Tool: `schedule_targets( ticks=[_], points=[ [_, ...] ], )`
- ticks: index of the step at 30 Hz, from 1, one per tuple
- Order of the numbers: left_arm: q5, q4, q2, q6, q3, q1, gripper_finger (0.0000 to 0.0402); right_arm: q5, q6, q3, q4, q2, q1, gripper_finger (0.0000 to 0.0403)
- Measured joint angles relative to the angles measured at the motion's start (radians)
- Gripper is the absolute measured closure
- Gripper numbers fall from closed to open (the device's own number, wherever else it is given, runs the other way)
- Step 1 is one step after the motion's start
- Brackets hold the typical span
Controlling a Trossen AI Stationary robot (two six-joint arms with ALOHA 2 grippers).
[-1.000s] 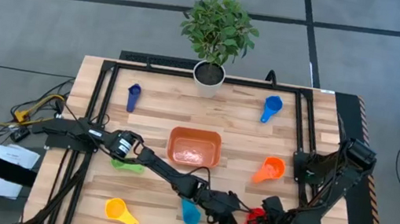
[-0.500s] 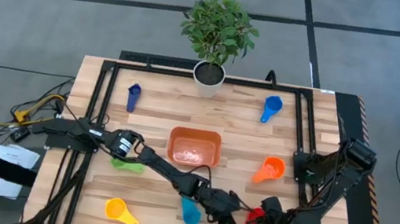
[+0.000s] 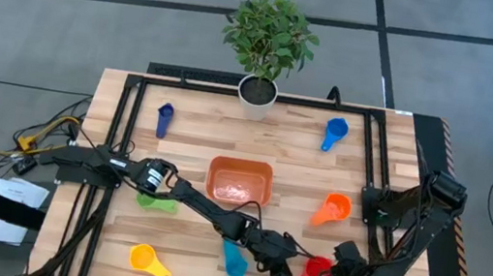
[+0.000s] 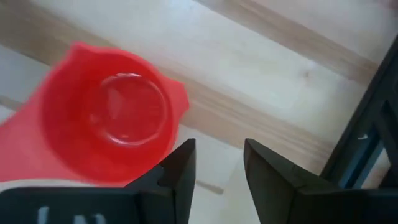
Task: Nest measuring cups in basket
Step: Stack the red measuring cup on top of the orange measuring cup
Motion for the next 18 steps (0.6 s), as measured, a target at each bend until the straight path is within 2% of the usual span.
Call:
schedule_targets(
  ticks=[3,8,13,18],
  points=[
    [0.000,-0.006,0.000,0.001,0.000,0.007,0.0280,-0.005,0.000,-0.029,0.042,0.016,0.005,0.0265],
    [0.032,-0.008,0.000,0.000,0.000,0.015,0.0280,-0.004,-0.001,-0.094,0.219,0.025,0.003,0.0302],
    [0.054,-0.012,-0.001,0.001,0.000,0.015,0.0280,0.004,-0.004,-0.098,0.229,0.025,-0.003,0.0325],
    [0.084,-0.014,-0.002,0.014,0.000,0.015,0.0280,0.024,-0.012,-0.098,0.248,0.025,-0.004,0.0328]
  ],
)
